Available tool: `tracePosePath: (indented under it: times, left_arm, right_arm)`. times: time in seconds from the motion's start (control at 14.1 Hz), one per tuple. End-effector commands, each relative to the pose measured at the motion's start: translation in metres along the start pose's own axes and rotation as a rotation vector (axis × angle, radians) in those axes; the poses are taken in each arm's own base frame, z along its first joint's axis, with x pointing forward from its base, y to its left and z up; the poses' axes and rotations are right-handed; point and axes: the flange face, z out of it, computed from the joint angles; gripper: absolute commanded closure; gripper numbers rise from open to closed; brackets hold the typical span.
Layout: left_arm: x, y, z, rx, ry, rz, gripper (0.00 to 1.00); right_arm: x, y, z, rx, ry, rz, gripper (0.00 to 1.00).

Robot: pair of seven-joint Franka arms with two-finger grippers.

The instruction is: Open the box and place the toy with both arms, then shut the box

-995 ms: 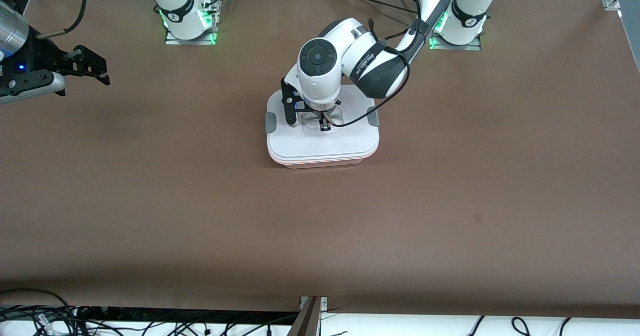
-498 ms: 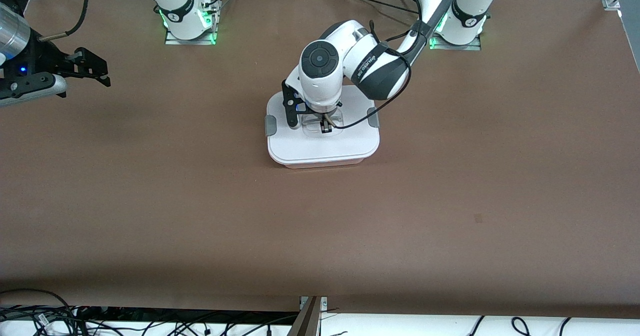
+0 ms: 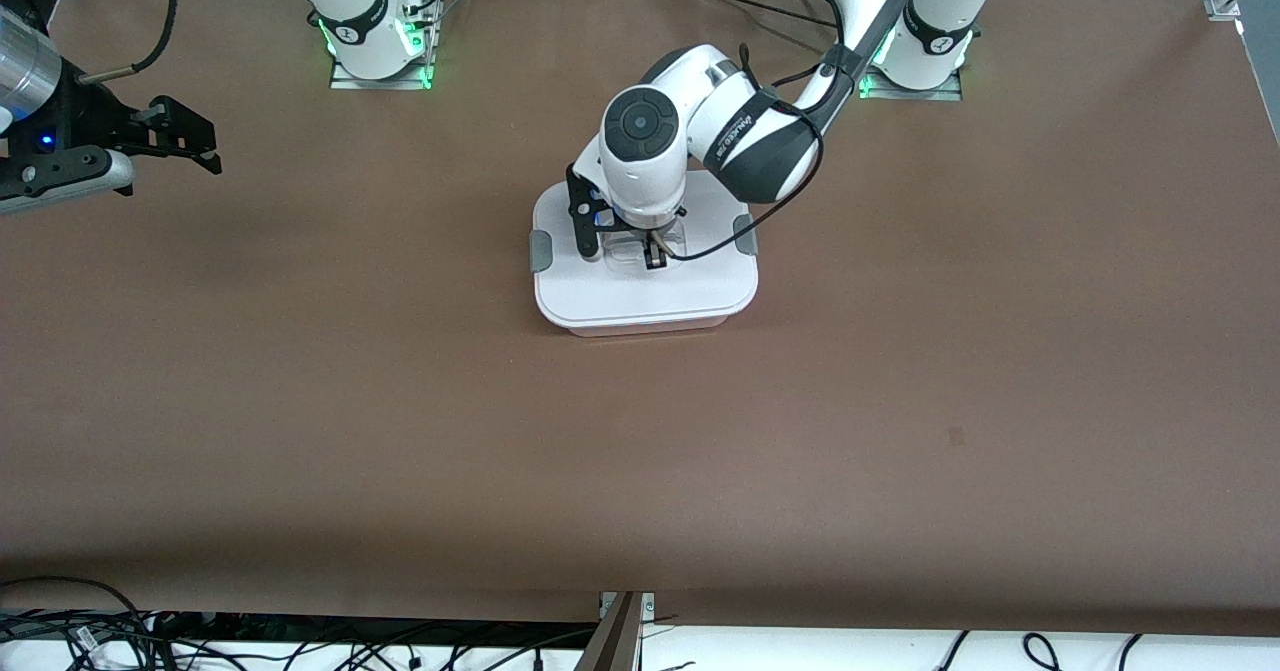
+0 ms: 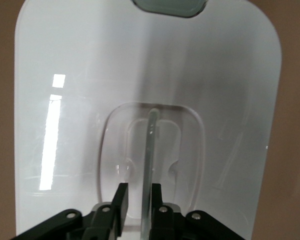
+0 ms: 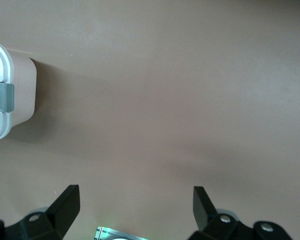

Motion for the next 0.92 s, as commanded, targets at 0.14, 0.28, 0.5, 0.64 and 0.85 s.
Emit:
tracePosePath:
  times: [0.14, 0.28, 0.5, 0.64, 0.85]
  left_arm:
    - [-0.032, -0.045, -0.049, -0.012, 0.024, -0.084, 0.0]
    - [-0.075, -0.093, -0.073, -0.053, 0.07, -0.182, 0.0]
    - [-0.141, -0.152, -0.101, -0.042, 0.117, -0.301, 0.0]
    - [-0.184, -0.187, -0.109, -0.028, 0.131, -0.377, 0.0]
    - [-0.26, -0.231, -0.113, -0.024, 0.122, -0.488, 0.0]
  right_arm:
    - [0.001, 0.001, -0.006, 0.001, 0.009, 0.009, 0.0]
    - [0.002, 0.0, -0.006, 0.003, 0.009, 0.008, 0.0]
    - [0.002, 0.0, -0.006, 0.003, 0.009, 0.008, 0.0]
    - [0.002, -0.001, -0.006, 0.004, 0.009, 0.008, 0.0]
    - [0.002, -0.001, -0.006, 0.006, 0.01, 0.009, 0.0]
